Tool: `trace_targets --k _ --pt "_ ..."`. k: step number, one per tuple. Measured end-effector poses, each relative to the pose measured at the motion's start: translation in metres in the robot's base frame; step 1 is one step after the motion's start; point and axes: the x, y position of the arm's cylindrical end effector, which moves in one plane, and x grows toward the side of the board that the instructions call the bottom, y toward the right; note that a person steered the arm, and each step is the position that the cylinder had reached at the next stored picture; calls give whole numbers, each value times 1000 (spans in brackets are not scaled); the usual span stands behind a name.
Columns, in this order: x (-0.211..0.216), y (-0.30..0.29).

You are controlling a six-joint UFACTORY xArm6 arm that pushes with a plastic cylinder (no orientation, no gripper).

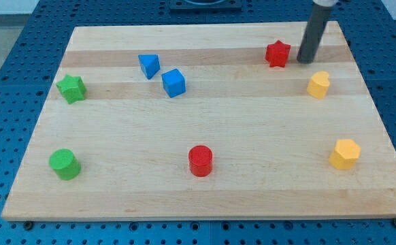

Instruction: Push the red star diagonally to the red circle

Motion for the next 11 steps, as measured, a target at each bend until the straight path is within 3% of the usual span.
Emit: trace_targets --k 2,8,9,10,11 --pt "-1 -27" --pt "77 -129" --pt "87 -132" --pt "117 -92" --pt "115 -66"
